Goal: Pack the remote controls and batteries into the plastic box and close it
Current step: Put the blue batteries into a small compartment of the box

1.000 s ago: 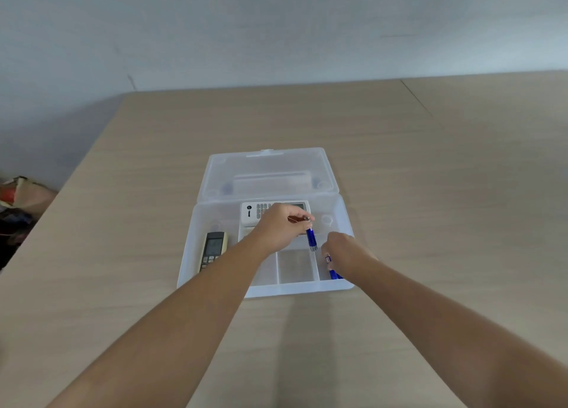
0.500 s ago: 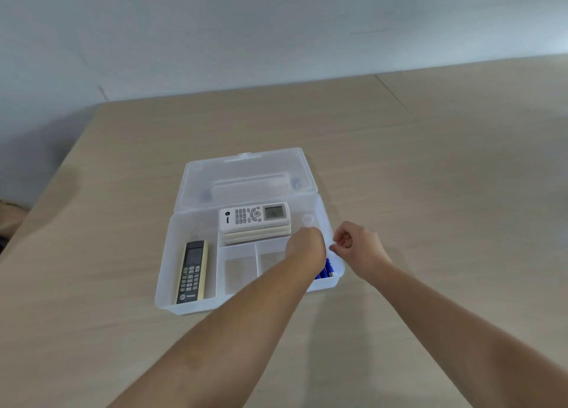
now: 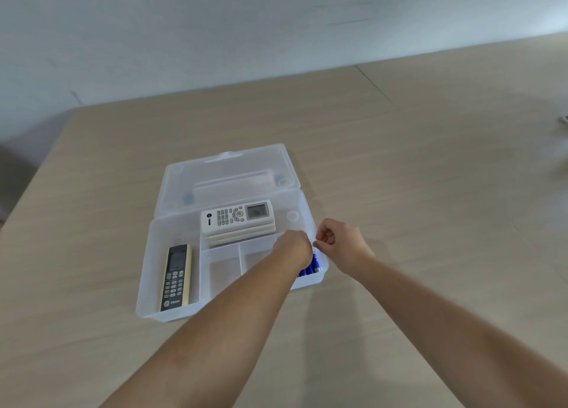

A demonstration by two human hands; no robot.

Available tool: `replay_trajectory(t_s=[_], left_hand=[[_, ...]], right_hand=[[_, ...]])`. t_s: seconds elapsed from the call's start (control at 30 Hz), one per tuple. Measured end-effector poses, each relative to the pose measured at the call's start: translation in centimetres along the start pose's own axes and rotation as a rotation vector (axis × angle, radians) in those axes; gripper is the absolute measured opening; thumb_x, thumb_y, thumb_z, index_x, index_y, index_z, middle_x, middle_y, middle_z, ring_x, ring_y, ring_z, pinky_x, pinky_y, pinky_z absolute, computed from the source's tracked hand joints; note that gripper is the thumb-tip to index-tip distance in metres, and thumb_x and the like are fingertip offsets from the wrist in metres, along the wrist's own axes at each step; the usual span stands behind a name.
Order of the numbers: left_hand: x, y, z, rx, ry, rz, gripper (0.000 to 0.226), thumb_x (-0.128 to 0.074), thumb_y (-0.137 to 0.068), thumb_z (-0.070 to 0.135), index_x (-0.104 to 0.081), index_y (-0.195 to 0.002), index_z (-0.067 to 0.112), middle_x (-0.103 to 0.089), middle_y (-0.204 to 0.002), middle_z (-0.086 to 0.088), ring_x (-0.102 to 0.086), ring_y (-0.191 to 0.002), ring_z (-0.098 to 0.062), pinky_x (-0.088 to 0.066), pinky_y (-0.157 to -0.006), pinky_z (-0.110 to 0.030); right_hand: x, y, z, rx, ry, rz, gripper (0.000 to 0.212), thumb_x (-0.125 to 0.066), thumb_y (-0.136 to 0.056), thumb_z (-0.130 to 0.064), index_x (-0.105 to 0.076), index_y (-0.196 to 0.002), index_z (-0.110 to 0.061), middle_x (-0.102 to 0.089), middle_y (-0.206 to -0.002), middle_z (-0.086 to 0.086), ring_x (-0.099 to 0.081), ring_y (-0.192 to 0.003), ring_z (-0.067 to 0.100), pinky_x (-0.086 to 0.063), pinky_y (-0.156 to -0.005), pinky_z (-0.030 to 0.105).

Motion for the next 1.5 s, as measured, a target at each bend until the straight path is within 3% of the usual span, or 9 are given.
replay_trajectory(t_s=[0.17,0.4,0.57,0.73,0.93,1.03,1.13,1.3,1.5], left_hand=[[-0.1,0.2,0.3,-0.031,-0.146,-0.074,0.032,-0.049,-0.093,0.011,-0.055,-0.125,0.009,-0.042,-0.070,-0.002,-0.044,-0.054,-0.016,-0.043,-0.066,-0.026],[0.3,0.5,1.0,-0.109,-0.286,-0.075,0.035,-0.045,-0.095,0.015,-0.051,-0.130,0.008,-0.039,-0.071,-0.001,-0.049,-0.084,-0.021,-0.041,-0.079,-0.027],[0.4,1.0,0.7,-0.100,-0.197,-0.106,0.032,-0.045,-0.097,0.009,-0.053,-0.127,0.004,-0.041,-0.069,-0.003,-0.049,-0.064,-0.019,-0.040,-0.077,-0.026],[0.4,1.9,0.2,-0.082,-0.133,-0.114,0.027,-0.043,-0.098,0.009,-0.052,-0.073,0.007,-0.046,-0.070,-0.002,-0.050,-0.077,-0.021,-0.038,-0.080,-0.026],[1.0,1.7,-0.4,-0.073,0.257,-0.060,0.028,-0.045,-0.099,0.008,-0.058,-0.122,-0.002,-0.062,-0.105,-0.014,-0.053,-0.073,-0.023,-0.052,-0.069,-0.025],[1.1,2.0,-1.2,-0.039,0.089,-0.112,0.040,-0.039,-0.102,0.032,-0.059,-0.122,0.003,-0.063,-0.117,-0.010,-0.057,-0.090,-0.025,-0.039,-0.100,-0.029],[4.1,2.1,-3.2,-0.064,0.152,0.013,0.054,-0.040,-0.099,0.044,-0.052,-0.137,0.007,-0.061,-0.134,-0.004,-0.054,-0.124,-0.023,-0.033,-0.109,-0.030],[12.0,2.2,-11.1,0.039,0.946,0.266,0.021,-0.043,-0.095,0.005,-0.061,-0.086,-0.003,-0.069,-0.083,-0.019,-0.067,-0.062,-0.025,-0.057,-0.060,-0.031],[14.6,1.7,-24.1,0.298,0.728,0.770,0.038,-0.051,-0.089,0.019,-0.055,-0.125,0.006,-0.053,-0.130,-0.015,-0.050,-0.123,-0.032,-0.044,-0.097,-0.036]], right_hand=[[-0.1,-0.1,0.1,0.013,0.002,-0.009,0.010,-0.064,-0.082,-0.008,-0.058,-0.080,-0.015,-0.059,-0.075,-0.002,-0.053,-0.069,0.014,-0.043,-0.060,0.017],[-0.1,-0.2,0.1,0.015,-0.004,-0.012,0.010,-0.064,-0.083,-0.008,-0.058,-0.080,-0.016,-0.059,-0.077,-0.001,-0.052,-0.068,0.013,-0.044,-0.061,0.018],[-0.2,-0.2,0.2,0.015,0.002,-0.020,0.011,-0.063,-0.084,-0.009,-0.056,-0.080,-0.016,-0.057,-0.077,-0.002,-0.051,-0.068,0.014,-0.041,-0.057,0.015],[-0.1,0.0,0.1,0.026,0.039,-0.025,0.010,-0.058,-0.088,-0.011,-0.055,-0.081,-0.017,-0.055,-0.073,-0.005,-0.049,-0.065,0.011,-0.041,-0.055,0.016],[0.3,-0.1,0.0,0.006,0.069,-0.025,0.010,-0.049,-0.090,-0.016,-0.055,-0.083,-0.017,-0.062,-0.079,0.004,-0.052,-0.069,0.019,-0.045,-0.062,0.028],[0.8,-0.9,-0.6,0.001,0.084,-0.014,0.012,-0.046,-0.091,-0.018,-0.054,-0.083,-0.016,-0.063,-0.081,0.007,-0.051,-0.068,0.020,-0.045,-0.061,0.030],[1.2,-2.5,-2.2,0.019,0.103,-0.001,0.014,-0.045,-0.092,-0.018,-0.056,-0.084,-0.013,-0.063,-0.081,0.009,-0.049,-0.065,0.019,-0.041,-0.054,0.027],[1.8,-6.8,-6.2,0.048,0.047,0.089,0.012,-0.048,-0.092,-0.018,-0.057,-0.088,-0.011,-0.059,-0.080,0.005,-0.050,-0.066,0.017,-0.038,-0.051,0.024],[0.6,-11.9,-7.4,-0.063,0.018,0.184,0.030,-0.049,-0.092,-0.021,-0.058,-0.117,-0.008,-0.063,-0.119,0.011,-0.058,-0.105,0.029,-0.043,-0.079,0.029]])
Point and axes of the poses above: each hand's wrist, its own y-axis away from the middle knuckle, its own x-axis out of the back of the hand, z = x × y, the point moved 8 cm from there along -y, towards the middle knuckle
